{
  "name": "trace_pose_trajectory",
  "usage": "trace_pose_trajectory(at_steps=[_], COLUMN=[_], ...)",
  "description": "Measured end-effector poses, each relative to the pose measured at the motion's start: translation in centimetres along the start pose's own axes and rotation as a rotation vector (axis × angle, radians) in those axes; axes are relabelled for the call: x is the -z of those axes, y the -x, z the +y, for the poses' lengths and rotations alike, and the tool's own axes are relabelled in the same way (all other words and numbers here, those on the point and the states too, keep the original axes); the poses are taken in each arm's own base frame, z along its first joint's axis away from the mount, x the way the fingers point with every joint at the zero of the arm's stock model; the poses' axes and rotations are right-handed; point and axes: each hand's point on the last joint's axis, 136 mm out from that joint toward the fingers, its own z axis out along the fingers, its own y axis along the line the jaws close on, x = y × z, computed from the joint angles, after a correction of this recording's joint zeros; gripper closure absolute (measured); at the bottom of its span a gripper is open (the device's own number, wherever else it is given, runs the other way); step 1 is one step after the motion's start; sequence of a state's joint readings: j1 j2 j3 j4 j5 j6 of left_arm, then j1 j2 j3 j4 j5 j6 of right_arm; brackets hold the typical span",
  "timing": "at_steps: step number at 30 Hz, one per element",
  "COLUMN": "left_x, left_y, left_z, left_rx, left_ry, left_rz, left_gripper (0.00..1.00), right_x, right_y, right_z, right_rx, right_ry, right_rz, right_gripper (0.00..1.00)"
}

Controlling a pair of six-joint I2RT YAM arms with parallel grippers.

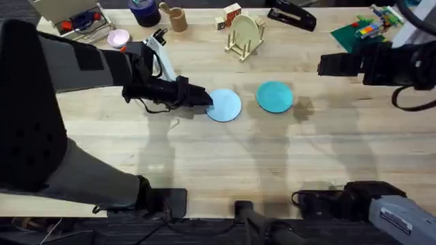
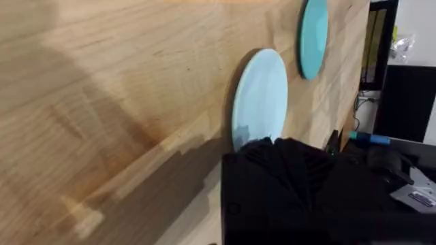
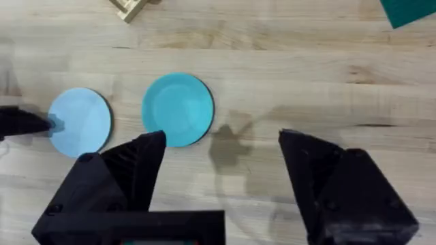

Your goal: Pick up the plates from the table one by one and place each into a slot on the dish rack.

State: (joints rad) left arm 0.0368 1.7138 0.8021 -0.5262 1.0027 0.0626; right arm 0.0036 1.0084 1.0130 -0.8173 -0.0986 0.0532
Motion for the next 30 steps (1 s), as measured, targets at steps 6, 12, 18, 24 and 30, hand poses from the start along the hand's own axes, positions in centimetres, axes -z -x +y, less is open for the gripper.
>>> trace_pose_trajectory(at_steps=[6, 12, 18, 24, 30], left_x=[-0.5, -1.1, -1.3, -1.3, -1.3], left_y=[-0.2, -0.1, -0.2, -0.2, -0.2], left_z=[0.8, 1.3, 1.5, 1.5, 1.5], left_rx=[0.021, 0.037, 0.057, 0.060, 0.063], left_ry=[-0.001, -0.024, -0.029, -0.028, -0.028], left_rz=[0.015, 0.015, 0.022, 0.022, 0.022], left_gripper=[0.959, 0.959, 0.958, 0.959, 0.959], right_x=[-0.1, -0.3, -0.3, -0.3, -0.3], right_y=[-0.1, -0.2, -0.2, -0.2, -0.2], right_z=[0.0, 0.0, -0.1, 0.0, 0.5], right_rx=[-0.001, -0.002, -0.002, -0.002, -0.003], right_ry=[-0.001, -0.001, -0.001, -0.001, 0.029], right_rz=[0.007, 0.014, 0.014, 0.014, 0.016], right_gripper=[0.006, 0.006, 0.005, 0.006, 0.005])
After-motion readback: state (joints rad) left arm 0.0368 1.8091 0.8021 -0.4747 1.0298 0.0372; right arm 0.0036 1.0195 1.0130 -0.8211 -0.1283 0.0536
